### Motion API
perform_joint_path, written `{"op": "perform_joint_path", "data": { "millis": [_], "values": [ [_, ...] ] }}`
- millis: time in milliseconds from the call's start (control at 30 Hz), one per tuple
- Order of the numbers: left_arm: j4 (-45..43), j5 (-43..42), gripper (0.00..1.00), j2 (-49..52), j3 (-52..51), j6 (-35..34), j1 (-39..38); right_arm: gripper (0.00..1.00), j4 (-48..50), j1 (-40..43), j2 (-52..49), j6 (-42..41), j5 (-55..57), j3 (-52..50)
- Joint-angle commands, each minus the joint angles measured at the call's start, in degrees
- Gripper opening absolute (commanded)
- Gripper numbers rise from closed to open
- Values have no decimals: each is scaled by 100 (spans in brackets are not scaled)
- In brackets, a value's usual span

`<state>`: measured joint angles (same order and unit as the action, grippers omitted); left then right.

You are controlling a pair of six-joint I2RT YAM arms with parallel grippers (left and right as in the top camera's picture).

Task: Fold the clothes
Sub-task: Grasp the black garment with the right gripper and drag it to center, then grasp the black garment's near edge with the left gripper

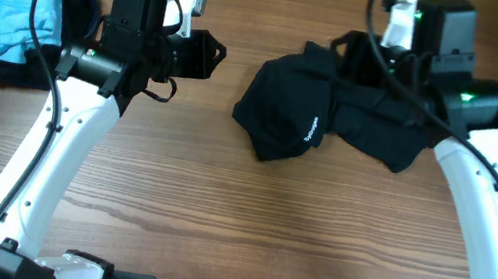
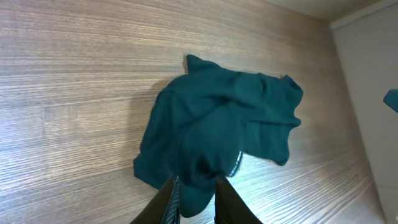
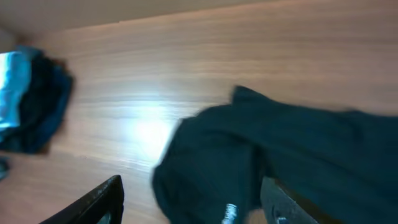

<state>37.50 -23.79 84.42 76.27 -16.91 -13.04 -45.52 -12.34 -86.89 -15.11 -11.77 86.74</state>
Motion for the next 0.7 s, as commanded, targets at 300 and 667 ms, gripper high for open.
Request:
{"op": "perform_joint_path", "data": {
  "millis": [300,667],
  "values": [
    [-326,442,20,444,109,26,-1252,79,-1174,1220,57,160,540,105],
    [-1193,1875,27,1722,109,452,-2334,80,-1283,1530,-363,164,542,76]
  ]
}}
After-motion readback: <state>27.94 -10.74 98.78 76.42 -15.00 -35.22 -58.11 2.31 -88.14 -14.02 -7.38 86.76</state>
